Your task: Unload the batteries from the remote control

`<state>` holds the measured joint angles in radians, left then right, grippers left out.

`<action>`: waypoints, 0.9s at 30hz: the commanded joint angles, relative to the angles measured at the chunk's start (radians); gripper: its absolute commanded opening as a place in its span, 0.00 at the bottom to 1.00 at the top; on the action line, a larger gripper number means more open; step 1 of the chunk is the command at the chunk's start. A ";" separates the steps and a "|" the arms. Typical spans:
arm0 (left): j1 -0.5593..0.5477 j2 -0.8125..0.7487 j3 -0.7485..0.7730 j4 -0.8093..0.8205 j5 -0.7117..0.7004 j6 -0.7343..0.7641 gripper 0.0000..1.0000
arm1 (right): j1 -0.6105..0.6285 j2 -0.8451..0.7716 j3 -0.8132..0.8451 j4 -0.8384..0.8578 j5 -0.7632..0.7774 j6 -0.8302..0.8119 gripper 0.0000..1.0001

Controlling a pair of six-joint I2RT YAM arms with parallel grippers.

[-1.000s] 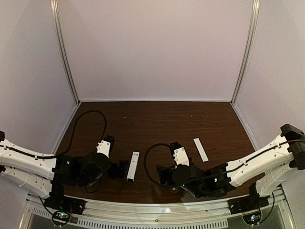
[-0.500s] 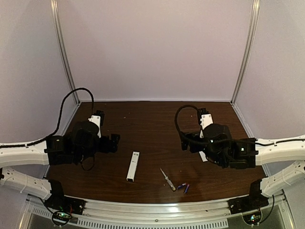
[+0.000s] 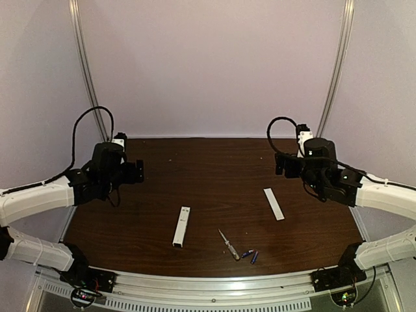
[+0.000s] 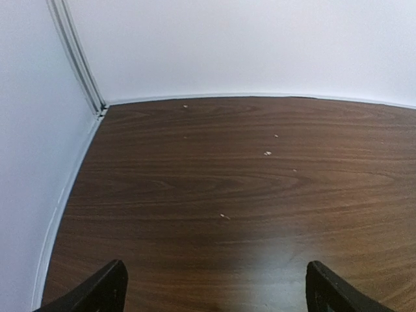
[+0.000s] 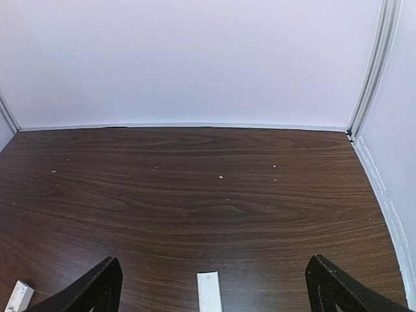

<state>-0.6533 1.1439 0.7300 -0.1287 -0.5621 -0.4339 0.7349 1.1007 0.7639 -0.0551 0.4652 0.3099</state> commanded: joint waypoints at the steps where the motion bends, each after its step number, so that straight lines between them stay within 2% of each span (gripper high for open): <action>1: 0.111 -0.030 -0.085 0.214 0.051 0.135 0.97 | -0.111 0.025 -0.059 0.046 -0.054 -0.084 1.00; 7: 0.253 -0.035 -0.226 0.440 0.066 0.238 0.97 | -0.273 0.034 -0.154 0.159 -0.031 -0.152 1.00; 11: 0.369 -0.035 -0.300 0.537 0.127 0.261 0.97 | -0.383 0.057 -0.210 0.244 -0.107 -0.212 1.00; 14: 0.445 -0.029 -0.347 0.617 0.178 0.310 0.97 | -0.423 0.073 -0.280 0.361 -0.134 -0.270 1.00; 19: 0.508 0.012 -0.413 0.781 0.222 0.369 0.98 | -0.462 0.092 -0.382 0.556 -0.190 -0.324 1.00; 22: 0.568 0.061 -0.439 0.883 0.318 0.381 0.97 | -0.471 0.110 -0.426 0.666 -0.183 -0.338 1.00; 26: 0.666 0.146 -0.458 1.005 0.475 0.356 0.97 | -0.502 0.150 -0.511 0.910 -0.174 -0.324 1.00; 27: 0.682 0.172 -0.465 1.043 0.500 0.356 0.97 | -0.507 0.162 -0.510 0.912 -0.174 -0.324 1.00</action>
<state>-0.0380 1.2461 0.2928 0.6922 -0.2333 -0.0906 0.2569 1.2232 0.3016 0.6155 0.3000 -0.0013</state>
